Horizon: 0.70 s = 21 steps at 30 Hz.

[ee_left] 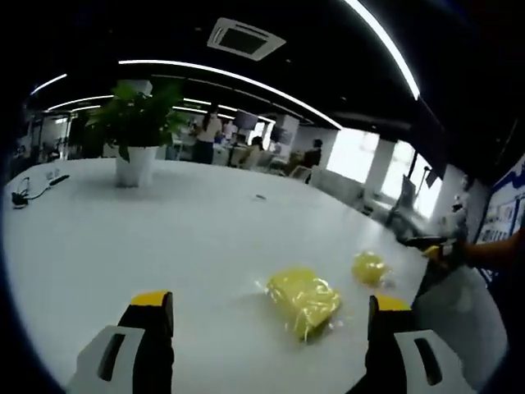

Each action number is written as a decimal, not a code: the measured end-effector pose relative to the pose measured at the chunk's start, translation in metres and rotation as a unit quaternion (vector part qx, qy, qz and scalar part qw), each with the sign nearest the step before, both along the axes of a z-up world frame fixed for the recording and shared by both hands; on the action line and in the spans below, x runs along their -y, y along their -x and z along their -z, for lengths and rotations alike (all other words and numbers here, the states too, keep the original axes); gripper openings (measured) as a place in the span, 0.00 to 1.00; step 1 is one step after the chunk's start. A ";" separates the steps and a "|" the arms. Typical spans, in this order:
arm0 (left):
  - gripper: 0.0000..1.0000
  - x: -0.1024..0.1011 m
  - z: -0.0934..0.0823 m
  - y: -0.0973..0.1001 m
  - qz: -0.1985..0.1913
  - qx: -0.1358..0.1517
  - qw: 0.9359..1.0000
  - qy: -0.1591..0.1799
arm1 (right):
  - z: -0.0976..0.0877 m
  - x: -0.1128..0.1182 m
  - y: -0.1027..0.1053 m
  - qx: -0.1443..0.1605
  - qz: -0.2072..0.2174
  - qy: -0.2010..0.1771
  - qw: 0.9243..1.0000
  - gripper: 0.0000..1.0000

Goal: Compare the silicone blocks by pressing each to a similar depth, holding the contact briefly, and releasing to observe deformation and rebound differences across the visible hardness samples.

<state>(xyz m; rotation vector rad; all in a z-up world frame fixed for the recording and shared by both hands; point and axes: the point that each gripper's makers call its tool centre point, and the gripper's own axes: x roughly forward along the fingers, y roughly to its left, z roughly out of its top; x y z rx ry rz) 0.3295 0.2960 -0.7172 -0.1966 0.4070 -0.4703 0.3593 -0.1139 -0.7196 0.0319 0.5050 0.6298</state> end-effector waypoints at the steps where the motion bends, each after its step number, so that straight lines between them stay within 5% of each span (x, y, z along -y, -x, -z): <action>1: 1.00 -0.002 -0.003 0.001 -0.003 0.003 1.000 -0.001 | 0.001 0.001 0.000 -0.002 0.002 0.001 1.000 0.96; 8: 1.00 -0.003 -0.028 0.004 -0.018 0.026 1.000 -0.001 | 0.001 0.004 0.001 -0.004 0.009 -0.004 1.000 0.96; 13: 1.00 -0.002 -0.023 0.008 -0.014 0.018 1.000 -0.016 | -0.001 -0.002 0.002 -0.003 0.000 -0.009 1.000 0.96; 21: 1.00 -0.004 -0.030 0.009 -0.023 0.021 0.999 0.007 | 0.000 -0.008 0.006 0.000 -0.001 -0.015 1.000 0.96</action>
